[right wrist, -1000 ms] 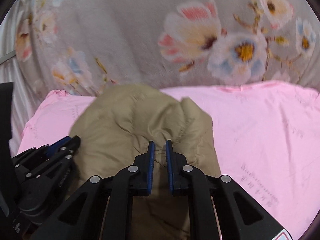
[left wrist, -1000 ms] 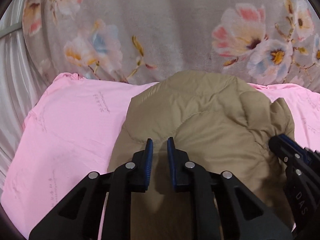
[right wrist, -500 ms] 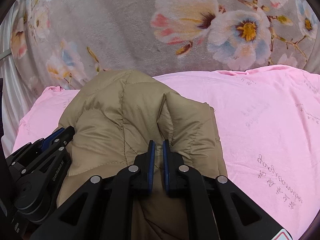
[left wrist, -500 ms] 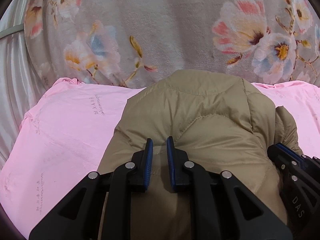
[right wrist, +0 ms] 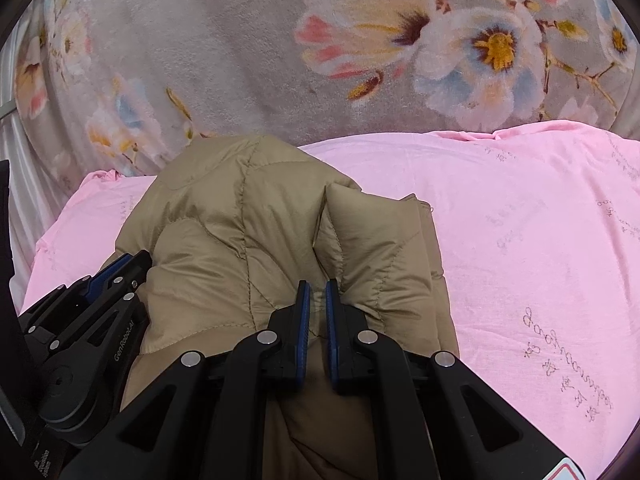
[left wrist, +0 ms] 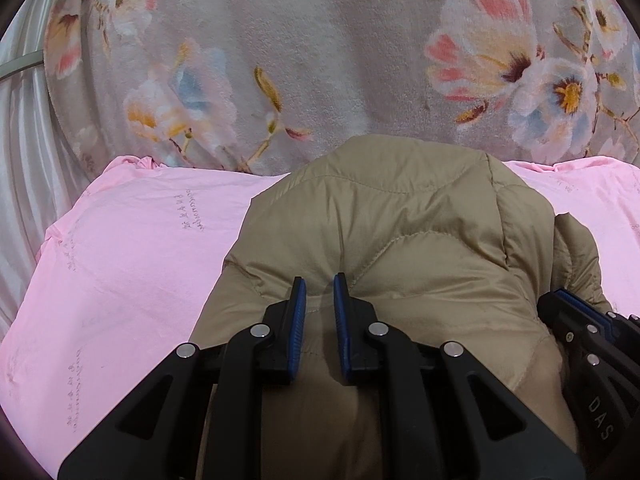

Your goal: Fold large clothes

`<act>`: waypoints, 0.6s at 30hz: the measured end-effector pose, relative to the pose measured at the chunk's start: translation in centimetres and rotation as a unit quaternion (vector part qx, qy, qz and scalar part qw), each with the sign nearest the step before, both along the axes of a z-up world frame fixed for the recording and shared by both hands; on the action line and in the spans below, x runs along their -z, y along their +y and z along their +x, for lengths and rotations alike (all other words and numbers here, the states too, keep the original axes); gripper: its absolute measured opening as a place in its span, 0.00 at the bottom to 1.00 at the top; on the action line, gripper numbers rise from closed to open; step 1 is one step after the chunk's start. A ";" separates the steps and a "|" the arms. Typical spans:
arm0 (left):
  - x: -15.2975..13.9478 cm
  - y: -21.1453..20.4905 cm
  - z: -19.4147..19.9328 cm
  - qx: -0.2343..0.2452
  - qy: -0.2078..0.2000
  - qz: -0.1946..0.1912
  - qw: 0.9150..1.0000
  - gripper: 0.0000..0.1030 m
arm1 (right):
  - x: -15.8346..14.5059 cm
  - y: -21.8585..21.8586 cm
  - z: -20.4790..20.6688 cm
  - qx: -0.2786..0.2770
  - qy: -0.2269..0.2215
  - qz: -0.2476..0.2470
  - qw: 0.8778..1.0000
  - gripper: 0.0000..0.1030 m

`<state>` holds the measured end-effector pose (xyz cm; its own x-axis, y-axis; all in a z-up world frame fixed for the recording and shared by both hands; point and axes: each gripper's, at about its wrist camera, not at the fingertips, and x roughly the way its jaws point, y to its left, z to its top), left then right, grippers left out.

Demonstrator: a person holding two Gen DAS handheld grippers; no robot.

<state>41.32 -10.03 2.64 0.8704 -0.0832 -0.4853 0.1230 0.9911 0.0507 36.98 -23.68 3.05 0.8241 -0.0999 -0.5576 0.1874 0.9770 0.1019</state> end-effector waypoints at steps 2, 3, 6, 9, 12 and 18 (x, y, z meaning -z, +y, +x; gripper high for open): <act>0.0 0.0 0.0 0.000 0.000 0.000 1.000 0.13 | 0.0 0.0 0.0 0.001 0.001 -0.001 1.000 0.05; 0.0 0.0 0.0 0.000 0.000 0.000 1.000 0.13 | 0.0 0.0 0.1 0.001 0.001 0.000 1.000 0.05; 0.1 -0.1 0.2 0.000 -0.001 0.002 1.000 0.13 | 0.0 0.0 0.2 0.002 0.003 -0.001 1.000 0.05; 0.1 -0.2 0.3 0.000 -0.001 0.003 1.000 0.13 | 0.0 -0.1 0.3 0.001 0.005 0.000 1.000 0.05; 0.1 -0.1 0.3 -0.001 -0.002 0.004 1.000 0.13 | 0.0 -0.1 0.3 0.001 0.006 0.000 1.000 0.05; 0.0 -0.1 0.3 -0.001 -0.003 0.004 1.000 0.13 | 0.0 -0.1 0.4 0.001 0.007 0.001 1.000 0.05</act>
<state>41.62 -10.16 2.60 0.8736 -0.0779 -0.4803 0.1211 0.9909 0.0596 37.34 -23.75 3.07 0.8159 -0.1009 -0.5693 0.1907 0.9765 0.1002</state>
